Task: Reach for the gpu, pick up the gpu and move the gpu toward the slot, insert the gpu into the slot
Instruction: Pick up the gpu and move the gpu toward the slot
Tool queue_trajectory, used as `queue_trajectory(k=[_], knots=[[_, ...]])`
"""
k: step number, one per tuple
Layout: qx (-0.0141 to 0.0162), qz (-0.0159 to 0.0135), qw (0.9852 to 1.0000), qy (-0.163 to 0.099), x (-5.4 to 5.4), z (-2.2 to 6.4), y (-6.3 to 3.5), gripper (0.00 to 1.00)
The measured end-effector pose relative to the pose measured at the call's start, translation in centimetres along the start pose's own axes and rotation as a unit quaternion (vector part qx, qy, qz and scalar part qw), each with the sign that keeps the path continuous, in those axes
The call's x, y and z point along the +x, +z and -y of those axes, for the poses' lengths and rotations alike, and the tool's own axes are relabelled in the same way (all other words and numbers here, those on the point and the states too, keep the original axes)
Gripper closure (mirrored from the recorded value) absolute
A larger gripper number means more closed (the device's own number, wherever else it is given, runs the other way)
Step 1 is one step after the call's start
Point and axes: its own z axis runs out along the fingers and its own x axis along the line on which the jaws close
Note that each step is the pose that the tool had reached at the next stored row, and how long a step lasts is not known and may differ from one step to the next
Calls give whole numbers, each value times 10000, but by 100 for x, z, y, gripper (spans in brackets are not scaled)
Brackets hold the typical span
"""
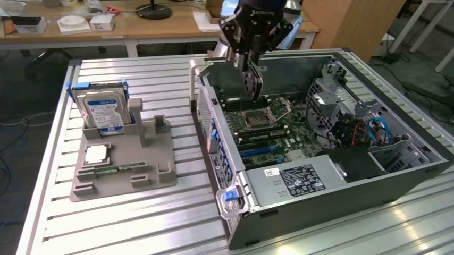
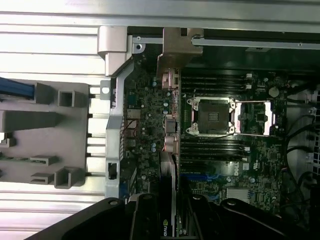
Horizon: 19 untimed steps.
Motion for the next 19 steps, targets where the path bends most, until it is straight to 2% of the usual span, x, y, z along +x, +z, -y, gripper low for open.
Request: queue_trajectory(k=[11,19], knots=[[-10,-4,10000,-98,-298,3,-3,73],[-16,-3,9999,-127,-431,5,-1,73]])
